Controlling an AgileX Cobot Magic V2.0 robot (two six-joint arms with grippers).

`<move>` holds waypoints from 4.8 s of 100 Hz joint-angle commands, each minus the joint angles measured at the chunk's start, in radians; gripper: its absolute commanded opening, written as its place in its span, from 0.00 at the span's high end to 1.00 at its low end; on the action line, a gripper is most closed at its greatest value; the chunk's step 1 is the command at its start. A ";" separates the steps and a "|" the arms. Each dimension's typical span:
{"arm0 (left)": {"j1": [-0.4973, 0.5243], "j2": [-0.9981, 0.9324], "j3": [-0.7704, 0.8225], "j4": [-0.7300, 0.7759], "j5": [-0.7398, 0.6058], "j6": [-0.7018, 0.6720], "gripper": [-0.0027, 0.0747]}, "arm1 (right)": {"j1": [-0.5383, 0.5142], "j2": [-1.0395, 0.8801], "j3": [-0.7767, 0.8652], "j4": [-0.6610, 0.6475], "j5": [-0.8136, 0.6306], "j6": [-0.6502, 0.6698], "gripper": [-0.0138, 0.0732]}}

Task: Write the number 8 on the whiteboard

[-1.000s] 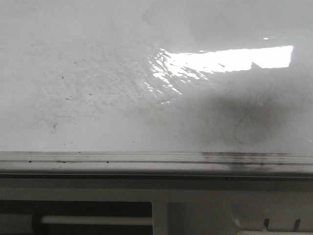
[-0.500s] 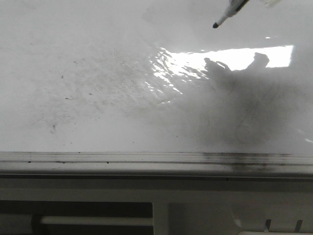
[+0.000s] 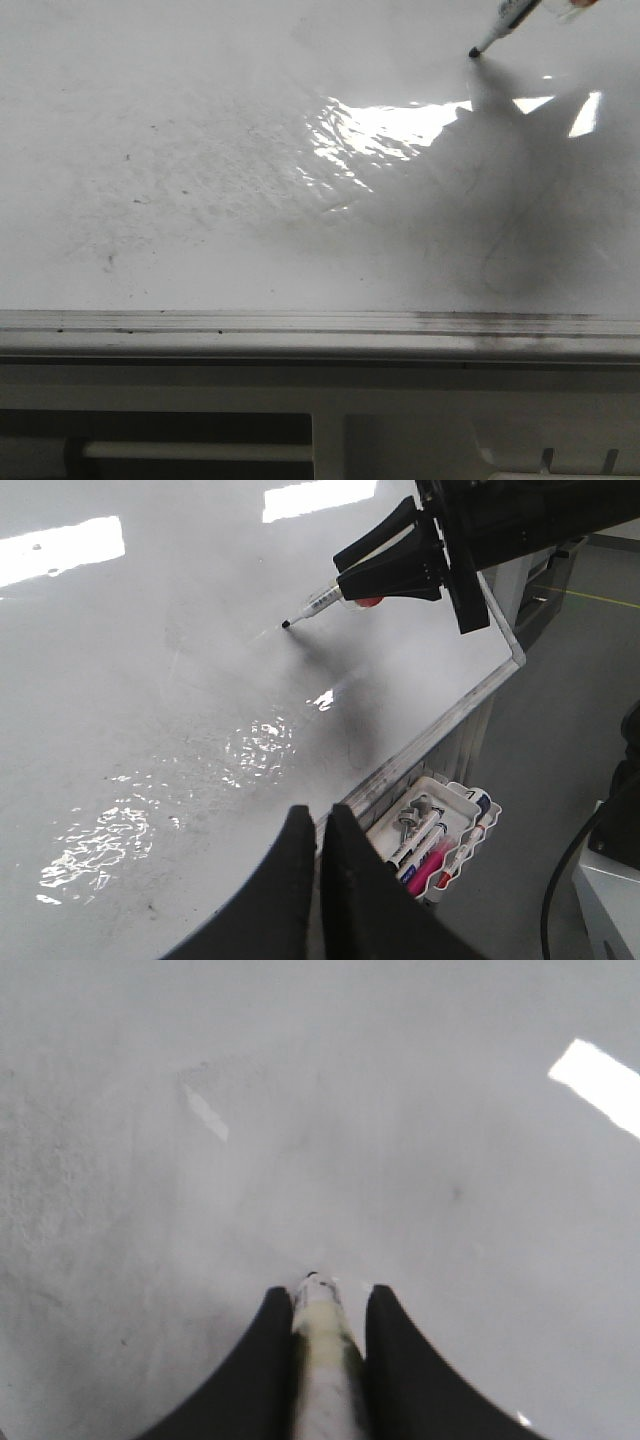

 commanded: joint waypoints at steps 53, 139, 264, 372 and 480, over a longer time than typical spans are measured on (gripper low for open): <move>0.002 0.008 -0.024 -0.040 -0.057 -0.009 0.99 | 0.063 -0.012 -0.033 0.061 0.269 0.018 0.89; 0.002 0.008 -0.024 -0.040 -0.057 -0.009 0.99 | -0.020 0.060 -0.173 0.084 0.120 0.018 0.89; -0.054 0.683 -0.243 -0.460 0.297 0.760 0.44 | 0.551 0.139 -0.315 0.346 0.287 -0.186 0.92; -0.069 0.786 -0.244 -0.459 0.234 0.758 0.99 | 0.550 0.146 -0.321 0.361 0.275 -0.185 0.31; -0.299 0.823 -0.175 -0.930 -0.722 0.621 0.99 | 0.550 -0.175 -0.390 0.053 0.473 0.018 0.90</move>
